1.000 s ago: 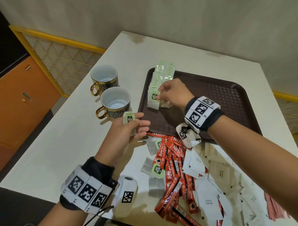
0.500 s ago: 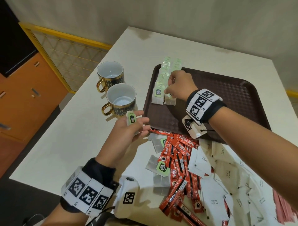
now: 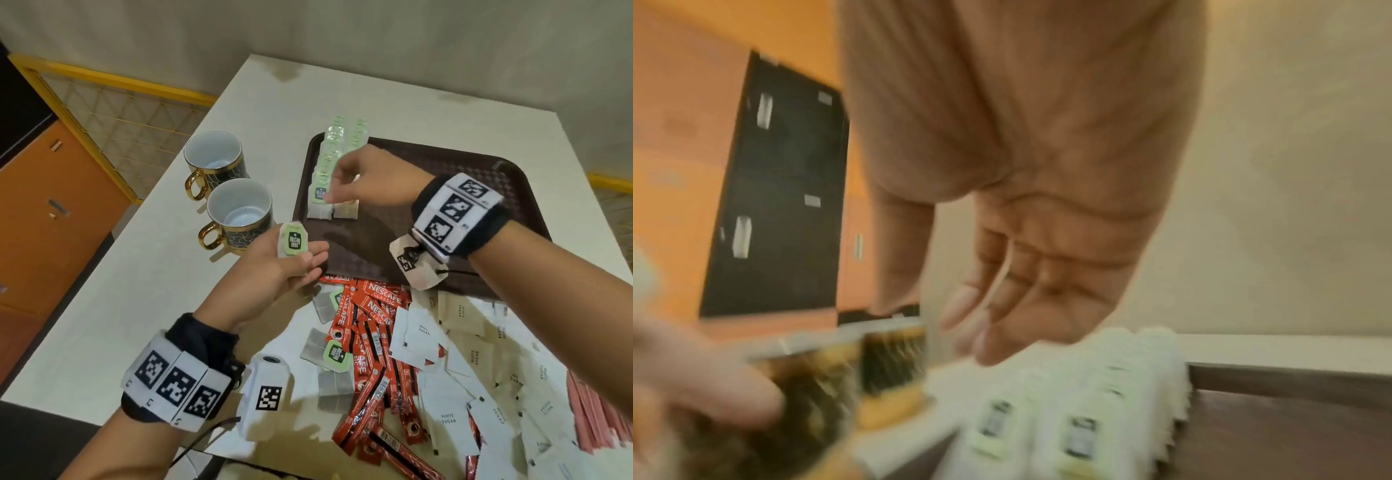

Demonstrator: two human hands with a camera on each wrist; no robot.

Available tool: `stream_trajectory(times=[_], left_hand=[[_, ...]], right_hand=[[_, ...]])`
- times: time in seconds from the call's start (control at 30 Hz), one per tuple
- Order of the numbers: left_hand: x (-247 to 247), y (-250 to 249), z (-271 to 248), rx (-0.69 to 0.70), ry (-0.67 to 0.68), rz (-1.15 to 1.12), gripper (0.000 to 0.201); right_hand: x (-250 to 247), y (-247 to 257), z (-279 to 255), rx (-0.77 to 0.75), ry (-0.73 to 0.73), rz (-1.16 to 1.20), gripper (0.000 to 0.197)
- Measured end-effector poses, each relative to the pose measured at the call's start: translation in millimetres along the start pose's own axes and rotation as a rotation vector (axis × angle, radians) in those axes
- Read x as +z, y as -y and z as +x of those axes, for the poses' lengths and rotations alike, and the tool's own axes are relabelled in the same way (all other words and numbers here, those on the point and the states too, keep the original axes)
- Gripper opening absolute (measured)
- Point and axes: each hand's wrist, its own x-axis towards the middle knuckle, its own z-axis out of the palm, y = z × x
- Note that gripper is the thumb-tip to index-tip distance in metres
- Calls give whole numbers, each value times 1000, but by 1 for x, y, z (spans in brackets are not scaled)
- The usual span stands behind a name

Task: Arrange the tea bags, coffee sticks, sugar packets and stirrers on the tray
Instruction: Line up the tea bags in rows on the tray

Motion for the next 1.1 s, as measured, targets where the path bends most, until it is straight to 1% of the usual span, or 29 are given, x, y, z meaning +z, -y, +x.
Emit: stream_trajectory(times=[0.07, 0.1, 0.13, 0.2, 0.23, 0.3, 0.33, 0.37, 0.4, 0.47, 0.5, 0.53, 0.67, 0.8, 0.87, 0.93, 1.0, 1.07, 1.1], left_hand=[[3, -2, 3, 13, 37, 27, 47], [4, -4, 4, 23, 52, 45, 46], [6, -4, 5, 30, 65, 57, 45], [8, -5, 6, 45, 89, 73, 46], [7, -5, 5, 54, 84, 95, 48], [2, -3, 3, 69, 23, 164, 47], [-3, -2, 2, 73, -26, 191, 46], [-8, -1, 1, 74, -78, 210, 46], [-13, 1, -1, 75, -129, 221, 47], [-20, 3, -7, 80, -204, 215, 46], [-23, 3, -11, 87, -223, 199, 43], [-26, 3, -14, 94, -235, 187, 39], [-35, 3, -26, 112, -254, 183, 34], [-38, 4, -29, 107, -300, 241, 29], [-36, 4, -30, 101, -283, 272, 28], [-32, 3, -31, 97, -230, 364, 25], [-26, 2, -32, 110, -128, 550, 23], [-16, 2, -32, 158, 6, 810, 24], [-10, 3, -32, 182, 80, 944, 27]], right_hand=[[-3, 22, -17, -147, 184, 166, 22], [-1, 29, -23, -205, 261, 194, 20], [2, 33, -26, -247, 305, 192, 18], [3, 34, -27, -272, 316, 177, 15], [1, 32, -25, -256, 293, 182, 12], [-7, 19, -16, -179, 209, 180, 4], [-11, 11, -10, -131, 164, 154, 6], [-13, 2, -3, -79, 129, 108, 14], [-14, -7, 5, -20, 114, 62, 18], [-11, -19, 18, 94, 132, -26, 12], [-8, -22, 23, 138, 142, -71, 10], [-7, -24, 28, 167, 143, -112, 14], [-1, -22, 39, 203, 87, -140, 27], [6, -22, 40, 231, 20, -101, 27], [5, -23, 36, 248, -1, -116, 28], [0, -24, 27, 248, -26, -186, 34], [-5, -20, 11, 184, -98, -234, 39], [-3, -9, -20, 61, -161, -237, 34], [2, -2, -40, -1, -138, -243, 29]])
